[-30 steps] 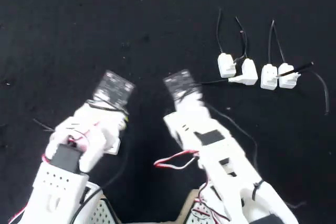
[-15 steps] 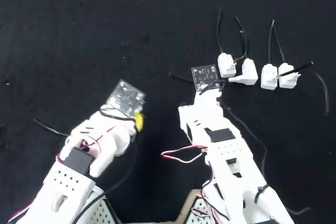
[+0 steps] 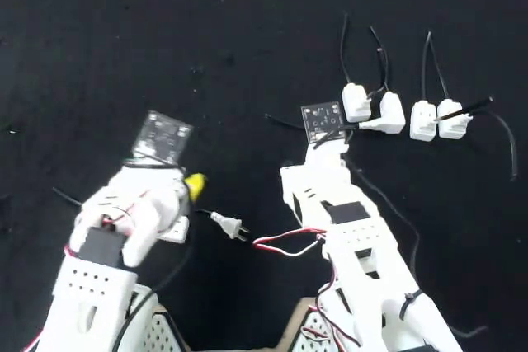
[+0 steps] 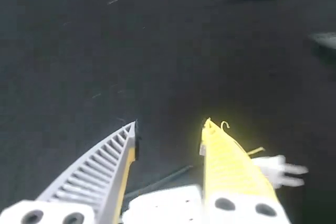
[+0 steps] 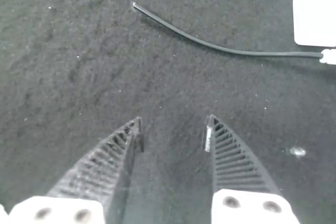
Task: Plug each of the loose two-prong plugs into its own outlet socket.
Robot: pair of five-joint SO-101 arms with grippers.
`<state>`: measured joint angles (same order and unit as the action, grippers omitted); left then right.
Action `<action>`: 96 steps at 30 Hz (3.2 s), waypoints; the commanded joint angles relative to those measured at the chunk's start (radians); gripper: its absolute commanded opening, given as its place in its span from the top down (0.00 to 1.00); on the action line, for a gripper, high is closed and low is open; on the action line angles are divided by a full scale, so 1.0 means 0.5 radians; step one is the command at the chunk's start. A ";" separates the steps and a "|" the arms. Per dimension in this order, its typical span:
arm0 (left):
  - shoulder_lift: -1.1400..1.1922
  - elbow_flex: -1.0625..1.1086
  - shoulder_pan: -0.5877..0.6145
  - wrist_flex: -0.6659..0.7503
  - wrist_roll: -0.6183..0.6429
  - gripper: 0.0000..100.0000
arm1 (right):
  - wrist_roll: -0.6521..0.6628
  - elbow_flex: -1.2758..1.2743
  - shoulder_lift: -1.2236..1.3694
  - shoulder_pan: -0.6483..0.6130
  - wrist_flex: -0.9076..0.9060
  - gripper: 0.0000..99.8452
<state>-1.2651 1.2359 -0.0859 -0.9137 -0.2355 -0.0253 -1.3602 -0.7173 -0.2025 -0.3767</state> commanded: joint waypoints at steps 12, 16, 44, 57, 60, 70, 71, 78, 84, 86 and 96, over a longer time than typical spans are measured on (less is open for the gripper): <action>-0.031 0.281 0.345 0.417 0.095 0.80 | 0.120 0.014 -0.066 -0.509 0.021 0.82; -0.031 0.318 0.345 0.427 0.196 0.80 | 0.292 0.097 -0.075 -0.635 -0.203 0.82; -0.031 0.324 0.833 0.580 0.626 0.80 | 0.298 0.192 -0.078 -1.154 -0.491 0.82; -0.031 0.324 0.833 0.583 0.626 0.80 | 0.295 0.281 -0.078 -1.172 -0.614 0.68; -0.031 0.324 0.833 0.583 0.626 0.80 | 0.270 0.394 -0.078 -1.252 -0.752 0.68; -0.031 0.324 0.836 0.583 0.626 0.80 | 0.212 0.262 -0.060 -1.378 -0.571 0.69; -0.031 0.324 0.836 0.583 0.626 0.80 | 0.270 0.262 -0.048 -1.378 -0.608 0.71; -0.031 0.324 0.836 0.580 0.626 0.80 | 0.423 0.499 0.367 -1.369 -0.798 0.86; -0.031 0.324 0.836 0.577 0.626 0.80 | 0.439 0.717 0.775 -1.292 -0.822 0.83; -0.031 0.324 0.836 0.577 0.626 0.80 | 0.439 0.766 0.824 -1.246 -0.822 0.89; -0.031 0.324 0.836 0.580 0.626 0.80 | 0.184 0.735 0.367 -0.795 -0.921 0.99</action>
<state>-1.2697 1.4062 0.3237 -0.6437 0.0683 0.1788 -1.0303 -0.3828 -0.7242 -0.8263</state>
